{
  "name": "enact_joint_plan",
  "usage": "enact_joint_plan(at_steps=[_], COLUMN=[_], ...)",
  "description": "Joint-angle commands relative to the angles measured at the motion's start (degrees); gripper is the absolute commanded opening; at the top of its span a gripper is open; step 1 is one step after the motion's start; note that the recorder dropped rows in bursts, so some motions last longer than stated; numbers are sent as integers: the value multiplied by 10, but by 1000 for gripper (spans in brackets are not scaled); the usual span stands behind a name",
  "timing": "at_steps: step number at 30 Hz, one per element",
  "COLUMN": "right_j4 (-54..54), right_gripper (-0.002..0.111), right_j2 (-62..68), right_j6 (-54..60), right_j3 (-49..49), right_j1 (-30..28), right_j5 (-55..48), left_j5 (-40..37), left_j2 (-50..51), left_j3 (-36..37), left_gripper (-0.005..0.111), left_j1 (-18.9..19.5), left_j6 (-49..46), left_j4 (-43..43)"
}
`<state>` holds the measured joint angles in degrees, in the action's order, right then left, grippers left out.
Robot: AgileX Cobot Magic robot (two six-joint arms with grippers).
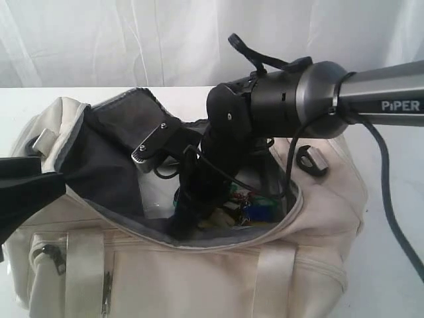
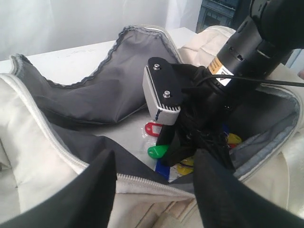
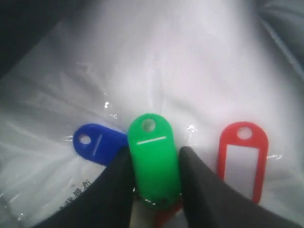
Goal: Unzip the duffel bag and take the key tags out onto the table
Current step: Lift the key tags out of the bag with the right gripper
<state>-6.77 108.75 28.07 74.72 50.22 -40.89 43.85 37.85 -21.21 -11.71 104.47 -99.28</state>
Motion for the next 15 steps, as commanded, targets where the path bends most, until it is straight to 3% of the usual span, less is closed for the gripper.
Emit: enact_joint_plan(at_steps=[1,15], right_j4=[28,150], right_gripper=[0,0], right_j2=[-45,-296], right_j6=[2,-46], right_j3=[0,0], right_j1=[0,-21], right_j5=[-34,-60], left_j5=[2,8], left_j2=[-5,-5], left_j3=[5,5], left_gripper=[54,54], left_j1=[1,1], left_j6=[3,3], left_j4=[-7,-7])
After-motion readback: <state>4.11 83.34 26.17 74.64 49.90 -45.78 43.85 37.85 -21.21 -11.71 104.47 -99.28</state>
